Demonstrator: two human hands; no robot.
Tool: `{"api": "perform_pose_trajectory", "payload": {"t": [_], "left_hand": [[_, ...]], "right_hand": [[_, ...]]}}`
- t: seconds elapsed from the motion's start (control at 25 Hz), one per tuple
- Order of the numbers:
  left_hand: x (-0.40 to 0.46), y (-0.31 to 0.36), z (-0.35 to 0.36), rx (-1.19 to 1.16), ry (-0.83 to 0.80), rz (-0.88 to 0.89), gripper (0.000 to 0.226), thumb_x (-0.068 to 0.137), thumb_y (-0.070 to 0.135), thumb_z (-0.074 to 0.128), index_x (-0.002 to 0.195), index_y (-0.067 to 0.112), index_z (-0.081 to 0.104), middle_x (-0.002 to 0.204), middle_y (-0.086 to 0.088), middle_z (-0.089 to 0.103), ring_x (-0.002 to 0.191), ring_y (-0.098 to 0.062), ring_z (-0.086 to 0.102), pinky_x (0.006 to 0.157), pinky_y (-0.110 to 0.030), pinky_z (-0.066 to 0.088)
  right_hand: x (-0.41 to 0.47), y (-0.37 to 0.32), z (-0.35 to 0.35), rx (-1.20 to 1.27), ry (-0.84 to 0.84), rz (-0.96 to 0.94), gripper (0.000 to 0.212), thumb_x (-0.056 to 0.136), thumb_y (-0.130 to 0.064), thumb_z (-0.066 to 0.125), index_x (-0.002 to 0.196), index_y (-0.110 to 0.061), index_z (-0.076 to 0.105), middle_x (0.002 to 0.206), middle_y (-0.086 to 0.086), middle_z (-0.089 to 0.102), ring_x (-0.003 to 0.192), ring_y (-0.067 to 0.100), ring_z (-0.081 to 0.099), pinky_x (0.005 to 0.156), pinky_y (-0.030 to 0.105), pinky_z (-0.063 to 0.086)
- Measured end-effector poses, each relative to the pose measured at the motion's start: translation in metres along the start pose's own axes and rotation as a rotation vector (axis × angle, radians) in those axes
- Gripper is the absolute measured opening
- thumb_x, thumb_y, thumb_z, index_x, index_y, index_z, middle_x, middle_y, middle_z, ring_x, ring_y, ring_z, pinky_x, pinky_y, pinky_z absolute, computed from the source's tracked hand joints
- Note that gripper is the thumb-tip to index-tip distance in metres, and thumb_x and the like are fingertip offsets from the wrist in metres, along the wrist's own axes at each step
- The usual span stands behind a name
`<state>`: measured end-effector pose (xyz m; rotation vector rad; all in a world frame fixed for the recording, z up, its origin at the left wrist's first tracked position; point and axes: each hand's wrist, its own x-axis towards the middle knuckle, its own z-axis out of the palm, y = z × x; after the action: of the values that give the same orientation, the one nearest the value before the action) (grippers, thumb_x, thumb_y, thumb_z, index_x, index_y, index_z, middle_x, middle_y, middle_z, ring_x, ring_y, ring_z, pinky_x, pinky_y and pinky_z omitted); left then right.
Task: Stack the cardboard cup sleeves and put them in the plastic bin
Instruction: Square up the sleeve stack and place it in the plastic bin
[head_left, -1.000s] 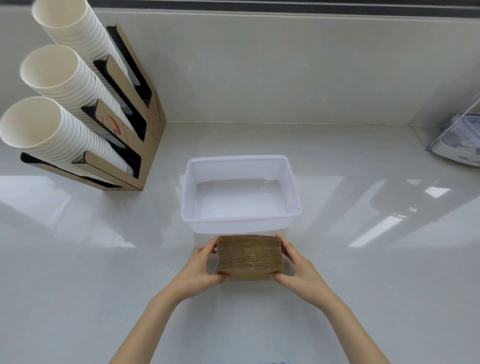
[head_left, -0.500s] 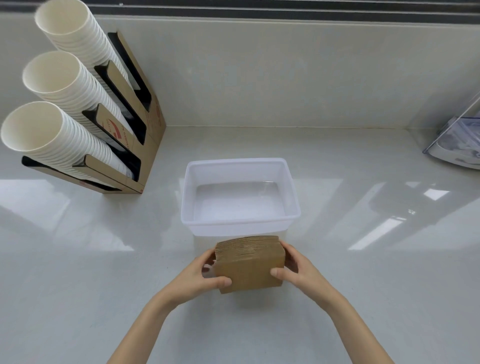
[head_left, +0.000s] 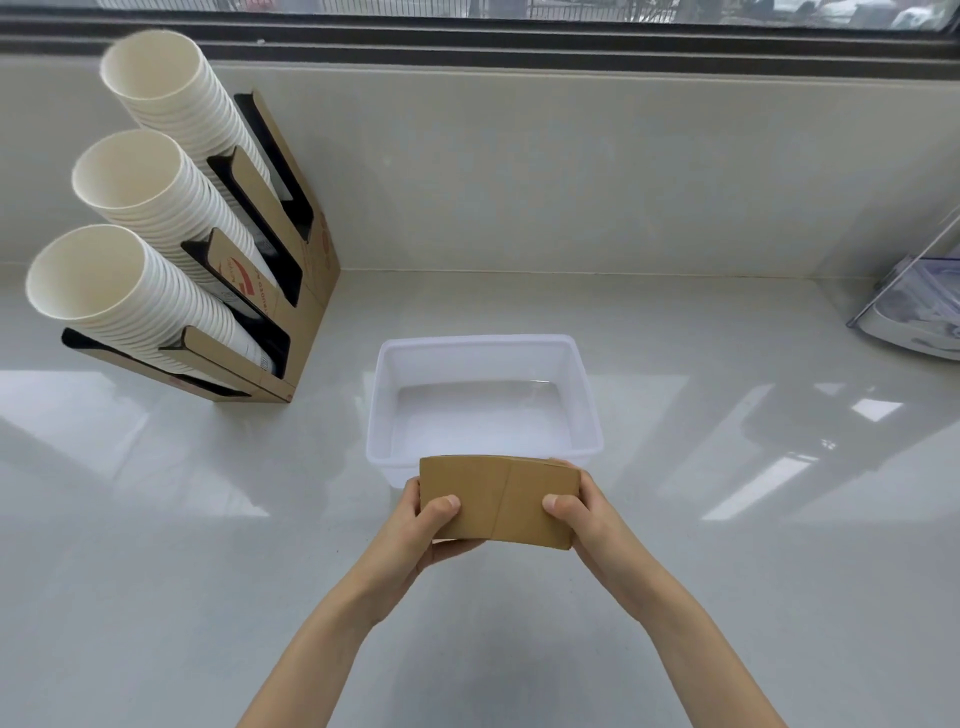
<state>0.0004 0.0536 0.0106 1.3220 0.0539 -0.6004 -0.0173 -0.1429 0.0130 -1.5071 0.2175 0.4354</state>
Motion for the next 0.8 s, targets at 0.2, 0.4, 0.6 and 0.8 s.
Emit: {"api": "perform_pose_trajectory", "payload": {"t": [0.2, 0.4, 0.6, 0.8], "left_hand": [[0.005, 0.01, -0.006, -0.06, 0.047, 0.029, 0.051, 0.059, 0.034, 0.061, 0.106, 0.02, 0.047, 0.117, -0.006, 0.055, 0.099, -0.015, 0.06, 0.067, -0.019, 0.057], [0.015, 0.031, -0.014, -0.139, 0.031, -0.002, 0.047, 0.067, 0.028, 0.057, 0.11, 0.013, 0.047, 0.12, -0.014, 0.053, 0.103, -0.025, 0.059, 0.068, -0.026, 0.059], [0.029, 0.053, -0.023, -0.245, -0.013, -0.039, 0.073, 0.056, 0.037, 0.068, 0.121, 0.013, 0.048, 0.116, -0.015, 0.052, 0.091, -0.03, 0.065, 0.077, -0.041, 0.058], [0.043, 0.065, -0.026, -0.291, 0.041, -0.011, 0.059, 0.062, 0.043, 0.067, 0.115, 0.022, 0.054, 0.112, -0.009, 0.058, 0.094, -0.029, 0.066, 0.079, -0.042, 0.058]], "right_hand": [[0.003, -0.022, 0.002, -0.103, -0.007, 0.02, 0.076, 0.066, -0.039, 0.056, 0.136, -0.026, 0.028, 0.126, -0.004, 0.049, 0.116, 0.01, 0.05, 0.103, 0.031, 0.039], [0.011, -0.059, 0.002, -0.23, -0.072, -0.002, 0.075, 0.067, -0.04, 0.055, 0.133, -0.039, 0.021, 0.112, -0.011, 0.049, 0.104, 0.0, 0.05, 0.09, 0.023, 0.039], [0.031, -0.078, 0.003, -0.249, -0.075, 0.0, 0.068, 0.066, -0.037, 0.058, 0.129, -0.03, 0.035, 0.109, -0.008, 0.051, 0.102, 0.016, 0.06, 0.106, 0.035, 0.04], [0.048, -0.085, 0.01, -0.135, -0.111, 0.055, 0.057, 0.075, -0.029, 0.062, 0.126, -0.019, 0.038, 0.114, 0.004, 0.055, 0.088, 0.012, 0.064, 0.09, 0.028, 0.053]]}}
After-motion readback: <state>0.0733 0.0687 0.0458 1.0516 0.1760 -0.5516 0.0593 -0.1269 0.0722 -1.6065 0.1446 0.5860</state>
